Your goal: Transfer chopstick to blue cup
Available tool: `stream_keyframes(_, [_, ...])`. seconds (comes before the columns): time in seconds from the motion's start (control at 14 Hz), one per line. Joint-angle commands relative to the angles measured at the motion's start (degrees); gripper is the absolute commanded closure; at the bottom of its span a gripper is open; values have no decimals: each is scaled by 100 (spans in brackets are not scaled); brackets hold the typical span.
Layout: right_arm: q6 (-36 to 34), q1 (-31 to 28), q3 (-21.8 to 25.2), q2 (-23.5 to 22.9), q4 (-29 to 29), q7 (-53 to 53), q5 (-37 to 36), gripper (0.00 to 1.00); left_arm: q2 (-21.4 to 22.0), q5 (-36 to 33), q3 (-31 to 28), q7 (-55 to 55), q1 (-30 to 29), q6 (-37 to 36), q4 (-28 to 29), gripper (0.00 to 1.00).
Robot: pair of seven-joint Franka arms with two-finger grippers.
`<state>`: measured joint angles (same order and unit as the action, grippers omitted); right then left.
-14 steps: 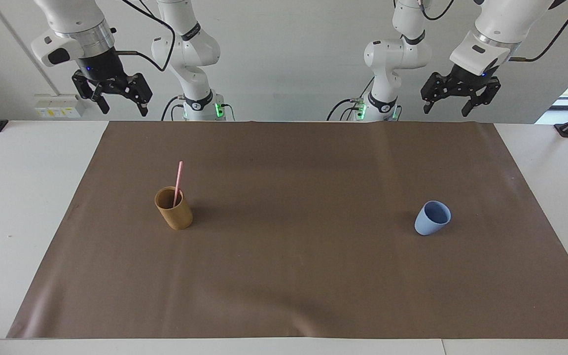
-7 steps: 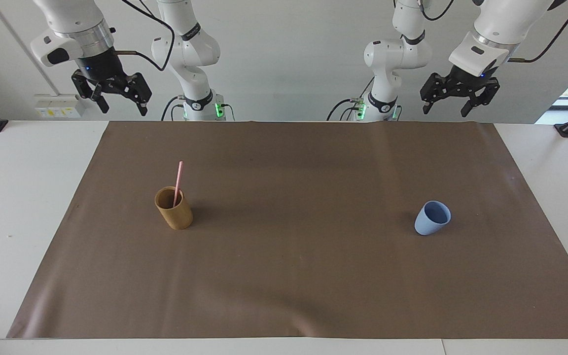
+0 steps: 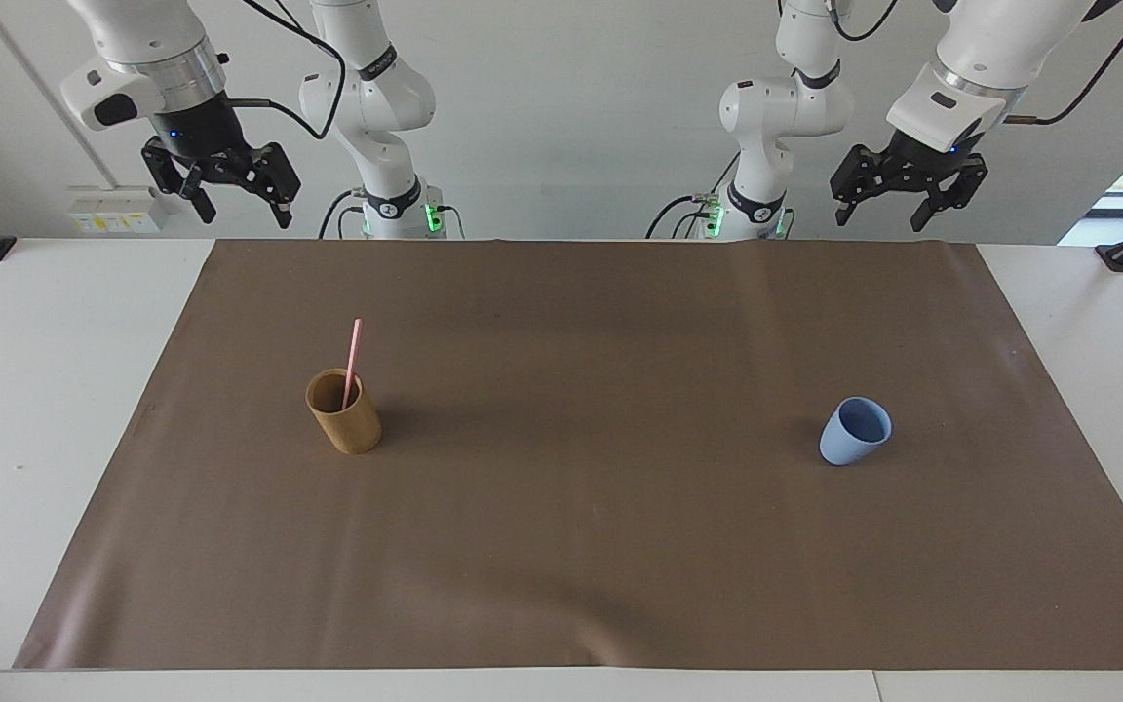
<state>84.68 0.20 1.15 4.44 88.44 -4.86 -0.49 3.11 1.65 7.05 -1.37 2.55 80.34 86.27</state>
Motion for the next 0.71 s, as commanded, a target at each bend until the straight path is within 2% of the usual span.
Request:
stream_keyframes(0.0, [-48, -73, -45, 110, 95, 152, -39, 0, 111, -15, 33, 40, -62, 140, 145, 0])
stream_keyframes(0.64, [-40, -73, -45, 110, 95, 152, -39, 0, 102, -15, 33, 93, -62, 588, 197, 0])
